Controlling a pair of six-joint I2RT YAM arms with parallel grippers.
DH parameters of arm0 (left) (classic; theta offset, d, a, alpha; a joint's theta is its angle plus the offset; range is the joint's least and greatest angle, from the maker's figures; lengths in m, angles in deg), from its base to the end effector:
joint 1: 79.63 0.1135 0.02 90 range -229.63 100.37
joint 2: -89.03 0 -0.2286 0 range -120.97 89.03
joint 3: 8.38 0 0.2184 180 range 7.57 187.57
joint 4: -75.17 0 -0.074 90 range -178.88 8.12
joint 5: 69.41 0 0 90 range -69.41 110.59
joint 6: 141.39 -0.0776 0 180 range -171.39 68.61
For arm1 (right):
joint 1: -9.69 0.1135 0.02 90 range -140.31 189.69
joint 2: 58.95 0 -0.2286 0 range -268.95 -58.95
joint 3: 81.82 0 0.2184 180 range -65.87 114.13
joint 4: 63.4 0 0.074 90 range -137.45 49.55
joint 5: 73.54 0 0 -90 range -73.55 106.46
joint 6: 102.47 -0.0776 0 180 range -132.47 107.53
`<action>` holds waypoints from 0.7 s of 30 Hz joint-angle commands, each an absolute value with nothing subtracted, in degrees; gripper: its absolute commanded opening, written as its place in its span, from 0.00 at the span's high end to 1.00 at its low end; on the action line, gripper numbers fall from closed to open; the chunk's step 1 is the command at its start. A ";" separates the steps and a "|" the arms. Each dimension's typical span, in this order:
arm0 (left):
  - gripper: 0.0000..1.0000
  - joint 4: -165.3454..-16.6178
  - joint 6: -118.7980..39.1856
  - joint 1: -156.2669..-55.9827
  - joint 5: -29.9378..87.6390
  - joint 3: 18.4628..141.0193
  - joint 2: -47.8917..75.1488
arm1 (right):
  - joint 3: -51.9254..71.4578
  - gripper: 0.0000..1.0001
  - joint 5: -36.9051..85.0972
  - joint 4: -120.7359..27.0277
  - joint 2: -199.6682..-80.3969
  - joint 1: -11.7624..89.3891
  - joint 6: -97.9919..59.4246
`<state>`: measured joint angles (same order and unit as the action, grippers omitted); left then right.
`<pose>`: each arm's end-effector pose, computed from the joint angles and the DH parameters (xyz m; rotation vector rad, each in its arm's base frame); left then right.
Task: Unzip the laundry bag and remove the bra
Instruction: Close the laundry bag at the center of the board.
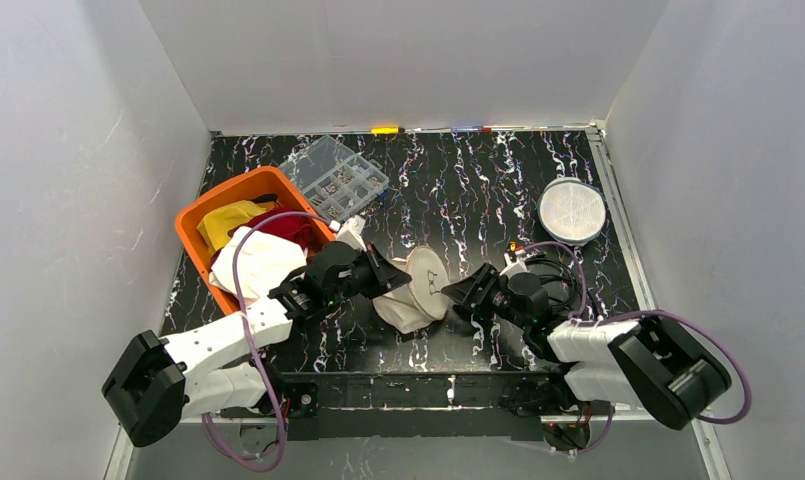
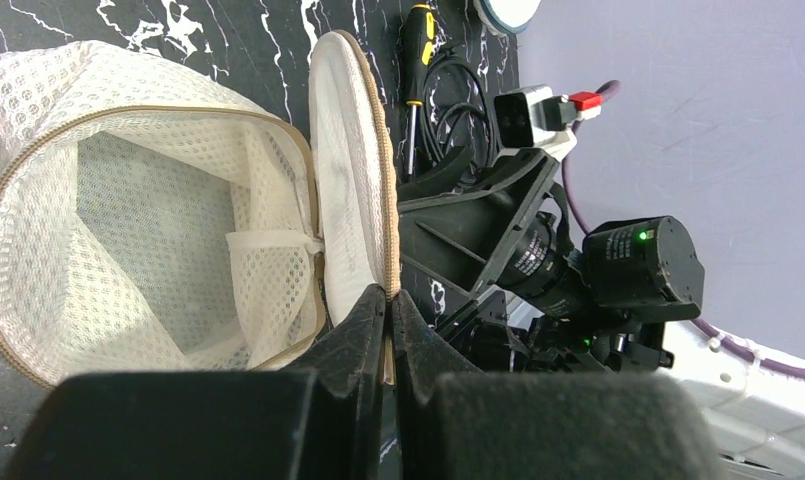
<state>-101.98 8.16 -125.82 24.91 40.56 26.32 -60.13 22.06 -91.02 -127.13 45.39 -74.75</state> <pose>0.1843 -0.2006 0.2214 -0.1847 2.0821 -1.2888 0.1811 0.1395 0.1184 0.4119 2.0639 1.2023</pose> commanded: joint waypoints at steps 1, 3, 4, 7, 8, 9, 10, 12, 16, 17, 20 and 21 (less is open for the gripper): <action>1.00 -102.32 7.51 -125.49 25.34 40.05 28.61 | -60.58 0.34 25.17 -102.56 -131.69 45.22 -77.36; 1.00 -102.33 7.56 -125.44 25.36 39.96 28.68 | -60.72 0.38 25.56 -104.52 -134.06 45.21 -78.03; 1.00 -102.31 7.50 -125.50 25.27 39.92 28.73 | -60.76 0.39 25.79 -105.34 -135.02 45.20 -78.37; 1.00 -102.33 7.43 -125.46 25.08 39.70 28.87 | -61.05 0.50 26.43 -108.00 -137.59 45.22 -79.35; 1.00 -102.33 7.41 -125.45 25.08 39.61 28.86 | -61.38 0.54 26.62 -109.22 -138.31 45.20 -79.74; 1.00 -102.33 7.42 -125.42 25.07 39.50 28.83 | -61.58 0.59 26.77 -110.21 -138.79 45.25 -80.08; 1.00 -102.33 7.37 -125.45 25.01 39.40 28.92 | -61.78 0.65 26.82 -110.86 -138.99 45.22 -80.22; 1.00 -102.33 7.30 -125.50 24.93 39.07 29.09 | -61.99 0.76 26.89 -111.02 -138.46 45.21 -80.23; 1.00 -102.33 7.13 -125.48 24.47 38.47 29.89 | -61.60 0.98 26.91 -107.67 -133.99 45.21 -78.96; 1.00 -102.25 7.12 -125.44 24.46 38.34 30.12 | -61.18 0.99 26.78 -104.90 -131.78 45.20 -78.23; 1.00 -102.12 6.74 -125.47 24.54 38.26 30.91 | -57.88 0.99 25.14 -88.06 -122.41 45.22 -73.54; 1.00 -101.97 6.69 -125.42 24.54 38.25 31.20 | -55.76 0.99 24.03 -80.30 -118.19 45.20 -71.29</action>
